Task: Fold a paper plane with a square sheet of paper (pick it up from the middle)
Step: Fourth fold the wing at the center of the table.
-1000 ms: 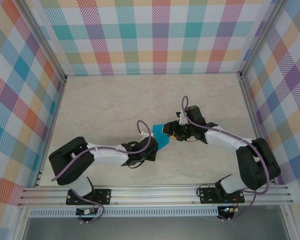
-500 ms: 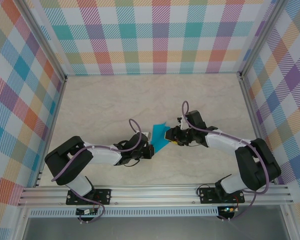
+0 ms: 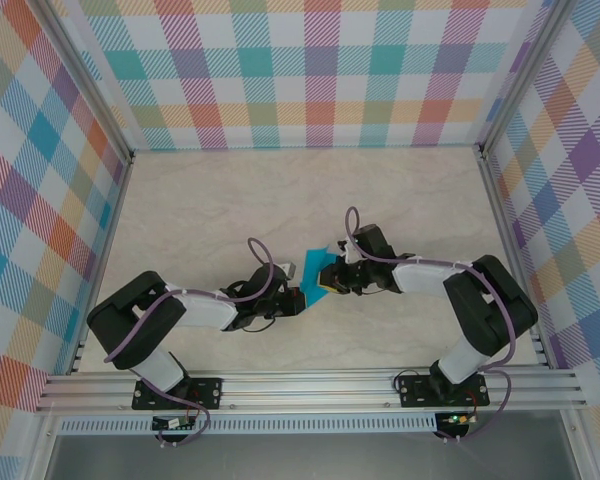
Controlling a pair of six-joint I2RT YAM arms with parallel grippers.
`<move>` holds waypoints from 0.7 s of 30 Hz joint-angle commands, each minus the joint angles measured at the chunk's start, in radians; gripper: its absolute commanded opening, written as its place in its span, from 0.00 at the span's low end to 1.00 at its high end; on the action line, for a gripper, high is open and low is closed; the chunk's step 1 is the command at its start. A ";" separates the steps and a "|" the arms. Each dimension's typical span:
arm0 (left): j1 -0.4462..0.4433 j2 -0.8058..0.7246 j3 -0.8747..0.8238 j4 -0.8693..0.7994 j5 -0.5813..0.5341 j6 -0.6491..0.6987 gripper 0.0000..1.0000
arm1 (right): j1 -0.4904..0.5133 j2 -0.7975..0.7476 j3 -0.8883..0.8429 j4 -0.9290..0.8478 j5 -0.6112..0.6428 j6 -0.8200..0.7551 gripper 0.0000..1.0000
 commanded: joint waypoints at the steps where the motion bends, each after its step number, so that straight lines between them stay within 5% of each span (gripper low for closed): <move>1: 0.025 0.026 -0.011 0.019 0.048 -0.022 0.00 | 0.006 0.024 0.039 0.074 -0.032 0.030 0.12; 21: 0.114 0.063 -0.020 0.021 0.168 -0.072 0.00 | 0.005 0.184 0.114 0.056 0.038 0.042 0.12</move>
